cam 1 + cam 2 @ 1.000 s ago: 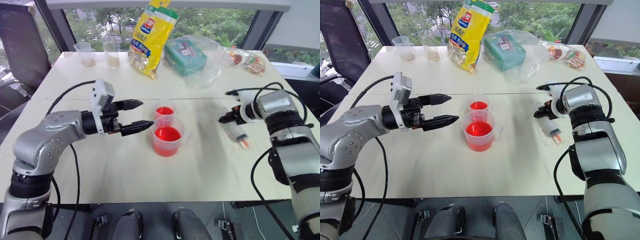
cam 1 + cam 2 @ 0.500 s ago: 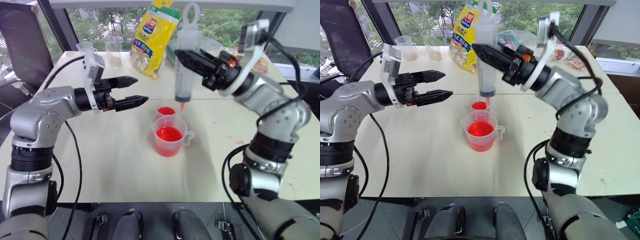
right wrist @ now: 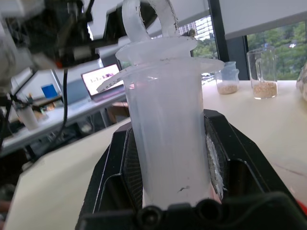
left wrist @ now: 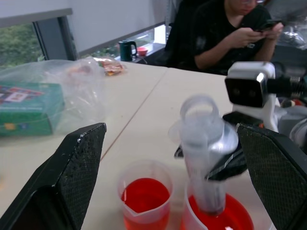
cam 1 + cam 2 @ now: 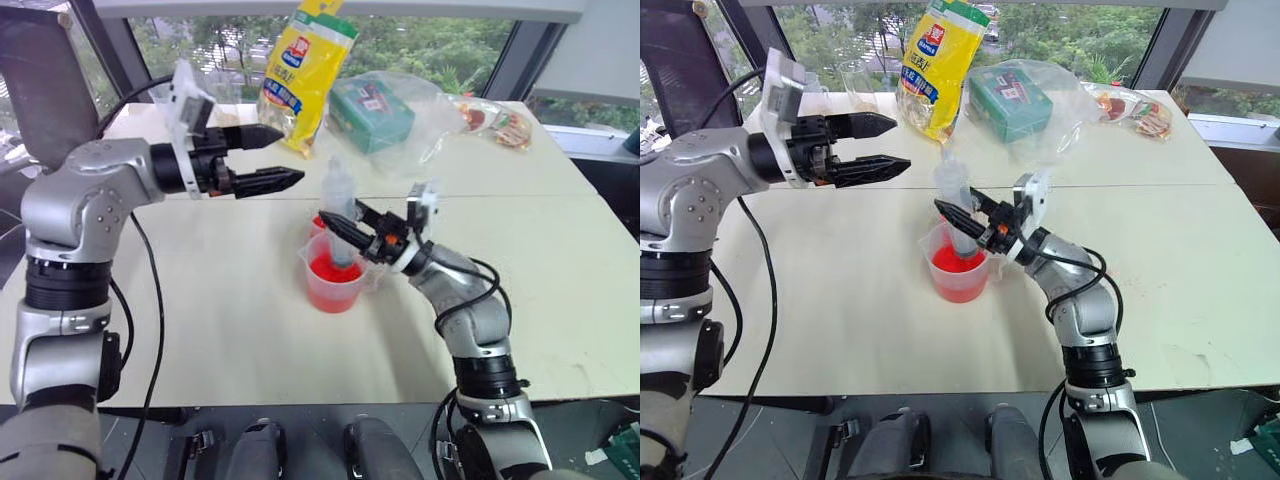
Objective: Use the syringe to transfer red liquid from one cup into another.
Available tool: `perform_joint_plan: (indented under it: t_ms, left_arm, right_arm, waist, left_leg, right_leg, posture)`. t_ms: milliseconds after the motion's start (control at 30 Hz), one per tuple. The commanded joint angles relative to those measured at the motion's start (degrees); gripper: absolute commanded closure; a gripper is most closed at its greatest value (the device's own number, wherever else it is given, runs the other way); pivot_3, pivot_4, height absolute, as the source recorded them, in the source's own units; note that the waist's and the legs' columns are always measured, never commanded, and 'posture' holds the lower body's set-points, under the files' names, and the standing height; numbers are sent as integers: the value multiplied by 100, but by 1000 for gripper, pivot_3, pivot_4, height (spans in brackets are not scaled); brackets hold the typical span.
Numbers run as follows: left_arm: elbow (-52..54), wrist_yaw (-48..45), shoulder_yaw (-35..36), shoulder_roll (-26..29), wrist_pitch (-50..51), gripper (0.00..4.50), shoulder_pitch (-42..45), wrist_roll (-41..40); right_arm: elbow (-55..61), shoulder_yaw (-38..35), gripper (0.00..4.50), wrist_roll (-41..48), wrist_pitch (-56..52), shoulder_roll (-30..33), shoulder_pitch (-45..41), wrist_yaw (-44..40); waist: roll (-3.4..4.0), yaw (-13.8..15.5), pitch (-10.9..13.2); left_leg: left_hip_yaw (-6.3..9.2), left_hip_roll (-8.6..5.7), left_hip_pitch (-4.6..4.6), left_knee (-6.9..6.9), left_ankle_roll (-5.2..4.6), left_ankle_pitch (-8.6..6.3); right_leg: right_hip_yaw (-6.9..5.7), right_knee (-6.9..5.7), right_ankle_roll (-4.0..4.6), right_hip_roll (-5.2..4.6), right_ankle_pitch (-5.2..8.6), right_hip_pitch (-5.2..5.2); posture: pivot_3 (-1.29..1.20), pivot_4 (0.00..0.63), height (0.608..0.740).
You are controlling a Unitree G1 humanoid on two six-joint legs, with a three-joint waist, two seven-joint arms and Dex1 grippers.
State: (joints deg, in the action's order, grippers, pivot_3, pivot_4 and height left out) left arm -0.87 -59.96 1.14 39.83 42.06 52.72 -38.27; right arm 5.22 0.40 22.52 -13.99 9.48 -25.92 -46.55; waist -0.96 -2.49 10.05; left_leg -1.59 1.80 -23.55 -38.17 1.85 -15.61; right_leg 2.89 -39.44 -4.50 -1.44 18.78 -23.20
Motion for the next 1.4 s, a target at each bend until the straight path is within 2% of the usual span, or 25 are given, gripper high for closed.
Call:
perform_joint_plan:
  t_ms: [33, 267, 700, 800, 1033, 1400]
  left_arm:
    - [-13, -137, -67, -27, -73, 0, 139, 115]
    - [-396, -344, -259, -272, -276, 0, 248, 388]
    - [-855, -481, -486, -1047, -549, 0, 479, 692]
    - [-799, -474, -476, -1145, -530, 903, 414, 700]
    - [-623, -433, -297, -1233, -393, 4451, 353, 569]
    - [-637, -305, -162, -1214, -531, 4487, 521, 669]
  right_arm:
    - [155, 166, 3115, -83, 389, 33, 86, -46]
    - [240, 294, 3115, -39, 419, 215, 148, -91]
    - [444, 447, 3115, 32, 223, 457, 174, -144]
    - [472, 457, 3115, 60, 174, 507, 158, -149]
    - [579, 491, 3115, 198, -59, 613, 159, -179]
    - [588, 646, 3115, 423, -672, 996, 247, -390]
  waist:
    - [0, 1, 0]
    - [0, 1, 0]
    - [0, 5, 0]
    - [0, 12, 0]
    - [0, 11, 0]
    - [0, 13, 0]
  left_leg:
    - [1, 0, 0, -1, 2, 1]
    - [1, 1, 7, -3, 4, 2]
    - [2, 1, 7, -4, 4, 2]
    - [2, 1, 7, -4, 4, 2]
    - [2, 1, 7, -5, 4, 2]
    - [3, 0, 7, -6, 3, 2]
  right_leg:
    - [0, -1, 0, 1, 0, 0]
    - [0, -5, 0, 1, 0, 6]
    - [0, -5, 0, 1, 0, 7]
    - [0, -5, 0, 0, 0, 8]
    - [1, -6, 0, 0, 0, 9]
    - [1, -5, 0, 0, 0, 9]
  posture:
    - [0, 150, 740]
    - [0, 150, 740]
    - [0, 150, 740]
    - [0, 150, 740]
    - [0, 150, 740]
    - [0, 150, 740]
